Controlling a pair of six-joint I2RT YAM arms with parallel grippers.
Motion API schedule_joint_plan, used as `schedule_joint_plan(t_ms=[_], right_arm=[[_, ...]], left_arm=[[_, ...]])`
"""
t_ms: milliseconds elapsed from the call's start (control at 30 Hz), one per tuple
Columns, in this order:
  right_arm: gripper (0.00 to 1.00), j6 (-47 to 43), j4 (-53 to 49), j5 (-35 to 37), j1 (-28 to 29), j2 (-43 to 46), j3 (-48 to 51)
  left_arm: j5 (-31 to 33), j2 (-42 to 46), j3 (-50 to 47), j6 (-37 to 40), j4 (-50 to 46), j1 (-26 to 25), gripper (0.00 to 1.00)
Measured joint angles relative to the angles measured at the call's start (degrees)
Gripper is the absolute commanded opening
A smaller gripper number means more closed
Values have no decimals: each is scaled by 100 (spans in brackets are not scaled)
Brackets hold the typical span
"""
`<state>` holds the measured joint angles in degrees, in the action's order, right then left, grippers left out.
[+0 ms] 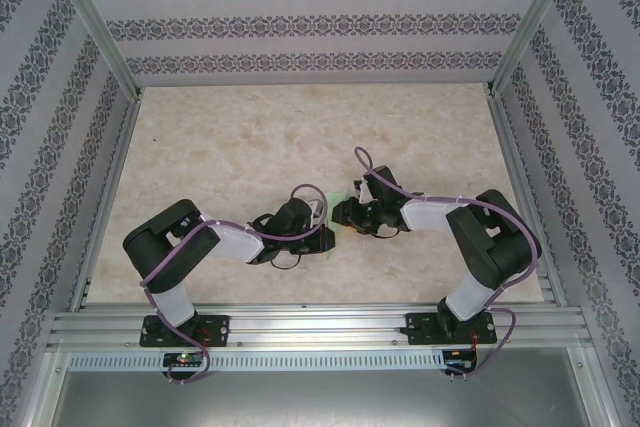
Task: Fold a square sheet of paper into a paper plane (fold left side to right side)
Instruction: Fold the wing for the fifth time at the center of the table.
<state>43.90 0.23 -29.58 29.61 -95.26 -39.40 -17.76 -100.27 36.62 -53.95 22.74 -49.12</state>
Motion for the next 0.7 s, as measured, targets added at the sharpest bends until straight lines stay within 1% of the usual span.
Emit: schedule_joint_plan(t_ms=[133,333,400,533,700], right_arm=[[41,17,-31,0,-2,-15,-24],[41,17,-48,2,-2,-28,-35],[41,17,-55,2,-2,-28,-37],[40,17,-70,0,-2,-39,-55],[40,15,-90,0,-2,-42,-63]], left_arm=[[-39,35,0,-31,22,0,26],[-22,339,-87,-2,-109,37,43],[-42,487,-122,13,-144,103,46],[-149,732,-127,11,-293,308,45],[-404,861,-138,2,-358,866,41]])
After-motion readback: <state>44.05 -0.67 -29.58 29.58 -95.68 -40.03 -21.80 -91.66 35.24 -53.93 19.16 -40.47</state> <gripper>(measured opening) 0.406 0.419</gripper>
